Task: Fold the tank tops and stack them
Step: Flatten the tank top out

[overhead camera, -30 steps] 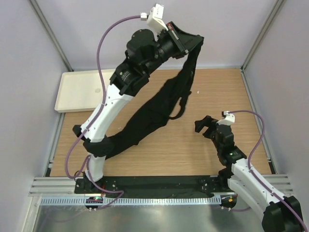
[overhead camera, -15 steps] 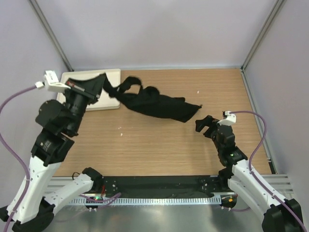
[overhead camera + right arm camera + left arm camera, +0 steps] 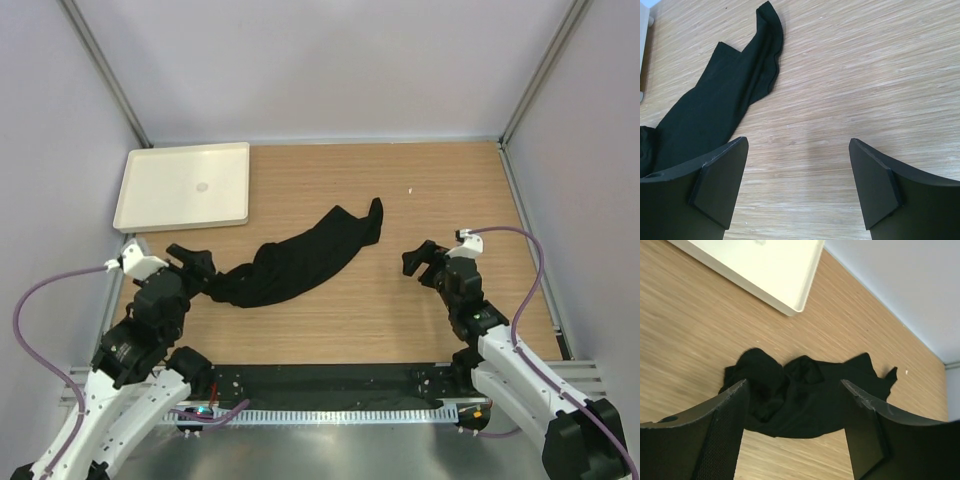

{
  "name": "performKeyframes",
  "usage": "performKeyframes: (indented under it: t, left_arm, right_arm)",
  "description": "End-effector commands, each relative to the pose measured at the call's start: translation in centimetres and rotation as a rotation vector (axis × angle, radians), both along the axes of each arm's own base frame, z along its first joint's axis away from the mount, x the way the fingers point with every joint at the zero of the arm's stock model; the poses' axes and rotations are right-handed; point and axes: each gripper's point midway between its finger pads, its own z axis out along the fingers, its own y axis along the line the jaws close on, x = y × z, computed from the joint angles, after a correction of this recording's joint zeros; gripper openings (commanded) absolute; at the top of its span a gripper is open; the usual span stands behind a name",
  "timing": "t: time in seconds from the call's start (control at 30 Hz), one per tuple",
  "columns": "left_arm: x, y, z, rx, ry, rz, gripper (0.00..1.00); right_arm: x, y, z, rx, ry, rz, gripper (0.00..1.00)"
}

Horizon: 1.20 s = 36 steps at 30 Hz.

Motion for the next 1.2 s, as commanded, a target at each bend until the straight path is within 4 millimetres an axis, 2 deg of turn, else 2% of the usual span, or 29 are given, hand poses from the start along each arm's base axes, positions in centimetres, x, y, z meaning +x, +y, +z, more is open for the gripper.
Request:
performKeyframes:
  t: [0.0, 0.1, 0.13, 0.2, 0.23, 0.3, 0.33, 0.43, 0.5, 0.57, 0.63, 0.67, 0.7, 0.9, 1.0, 1.03, 1.1, 1.13, 1.17]
  left_arm:
    - [-0.8, 2.9, -0.5, 0.077, 0.028, 0.119, 0.73]
    - [-0.4, 1.6, -0.8, 0.120, 0.096, 0.049, 0.74]
    - [0.3, 0.7, -1.9, 0.176, 0.164, 0.007, 0.74]
    - [0.9, -0.7, -2.1, 0.200, 0.236, -0.052, 0.74]
    - [1.6, -1.4, -3.5, 0.255, 0.320, -0.082, 0.74]
    - [2.5, -3.5, -4.2, 0.260, 0.376, -0.166, 0.72]
    - [3.1, -4.4, -5.6, 0.280, 0.431, -0.198, 0.71]
    - [4.2, -8.1, -7.2, 0.214, 0.463, -0.332, 0.64]
    - [5.0, -10.3, -7.4, 0.151, 0.449, -0.396, 0.60]
    - [5.8, -11.6, -8.4, 0.127, 0.463, -0.416, 0.59]
    - [6.5, -12.5, -8.8, 0.125, 0.474, -0.426, 0.58]
    - [6.8, -13.0, -9.9, 0.141, 0.507, -0.431, 0.58]
    - [7.4, -13.4, -9.8, 0.147, 0.508, -0.433, 0.57]
    - [10.6, -14.6, -12.5, 0.231, 0.595, -0.412, 0.56]
    - [12.0, -15.0, -13.2, 0.266, 0.614, -0.407, 0.55]
    - [12.4, -14.9, -14.4, 0.291, 0.649, -0.409, 0.55]
    - [13.7, -14.9, -14.2, 0.298, 0.649, -0.392, 0.55]
    - [14.1, -14.9, -15.3, 0.308, 0.680, -0.391, 0.55]
    - [14.8, -14.8, -15.1, 0.299, 0.681, -0.384, 0.56]
  right_arm:
    - [0.9, 0.4, 2.2, 0.017, -0.077, 0.009, 0.88]
    - [1.0, 0.4, 2.1, 0.017, -0.075, 0.011, 0.88]
    - [1.0, 0.4, 2.2, 0.017, -0.075, 0.011, 0.88]
    - [1.0, 0.5, 2.1, 0.017, -0.073, 0.012, 0.87]
    - [1.0, 0.5, 2.1, 0.016, -0.070, 0.012, 0.87]
    - [1.0, 0.5, 2.1, 0.015, -0.072, 0.013, 0.87]
    - [1.0, 0.5, 2.1, 0.014, -0.071, 0.013, 0.87]
    - [1.0, 0.4, 2.1, 0.015, -0.072, 0.011, 0.87]
    - [1.0, 0.5, 2.1, 0.017, -0.072, 0.014, 0.87]
    - [1.0, 0.5, 2.1, 0.016, -0.070, 0.012, 0.87]
    - [1.0, 0.4, 2.1, 0.016, -0.072, 0.011, 0.87]
    - [1.0, 0.5, 2.1, 0.016, -0.070, 0.012, 0.87]
    - [1.0, 0.4, 2.1, 0.017, -0.072, 0.010, 0.87]
    - [1.0, 0.4, 2.1, 0.017, -0.072, 0.010, 0.87]
    - [0.9, 0.4, 2.1, 0.017, -0.072, 0.009, 0.87]
    - [0.9, 0.4, 2.2, 0.017, -0.075, 0.011, 0.87]
    - [0.9, 0.4, 2.2, 0.018, -0.076, 0.009, 0.87]
    - [0.9, 0.4, 2.2, 0.016, -0.075, 0.009, 0.87]
    - [0.9, 0.4, 2.2, 0.018, -0.076, 0.010, 0.87]
